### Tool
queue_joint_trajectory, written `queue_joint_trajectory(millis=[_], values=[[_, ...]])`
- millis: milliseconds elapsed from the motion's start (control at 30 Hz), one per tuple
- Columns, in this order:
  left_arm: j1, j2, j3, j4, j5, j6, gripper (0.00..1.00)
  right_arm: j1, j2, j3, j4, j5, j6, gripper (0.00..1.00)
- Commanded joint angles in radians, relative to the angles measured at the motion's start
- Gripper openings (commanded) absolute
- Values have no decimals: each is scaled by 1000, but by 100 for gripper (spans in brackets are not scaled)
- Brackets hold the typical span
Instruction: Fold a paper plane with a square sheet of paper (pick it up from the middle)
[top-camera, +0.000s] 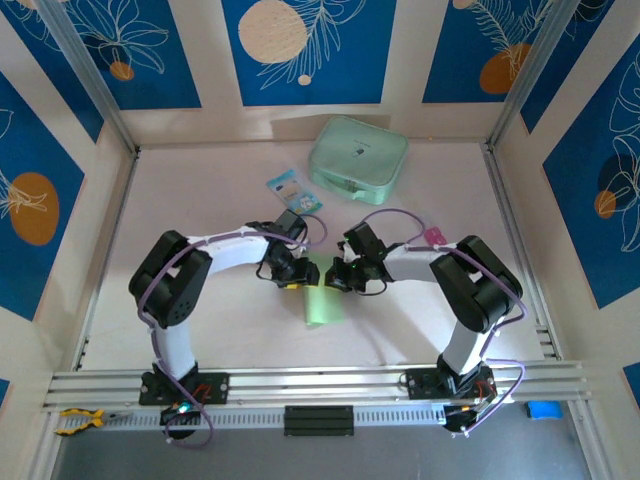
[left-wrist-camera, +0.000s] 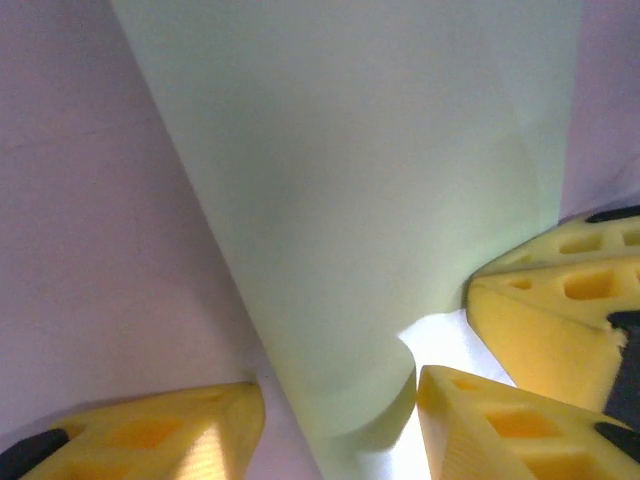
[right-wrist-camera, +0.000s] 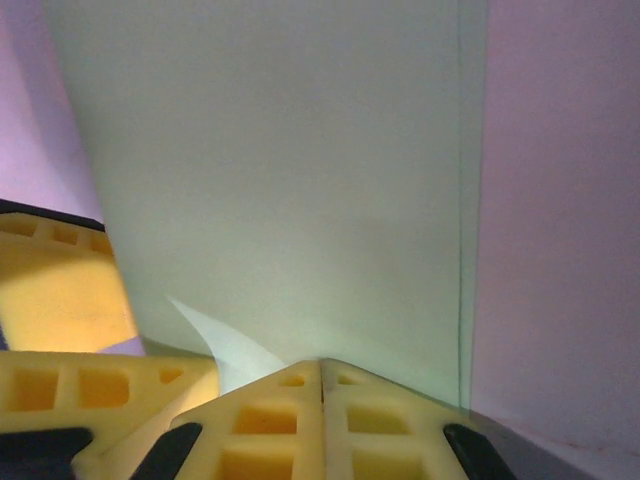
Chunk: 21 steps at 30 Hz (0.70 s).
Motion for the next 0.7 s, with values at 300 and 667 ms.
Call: queue_joint_trajectory(millis=[300, 667], values=[[11, -169, -78, 279, 32, 16, 46, -163, 57, -27, -159, -55, -234, 0], [11, -72, -151, 573, 273, -132, 8, -167, 61, -48, -132, -49, -211, 0]])
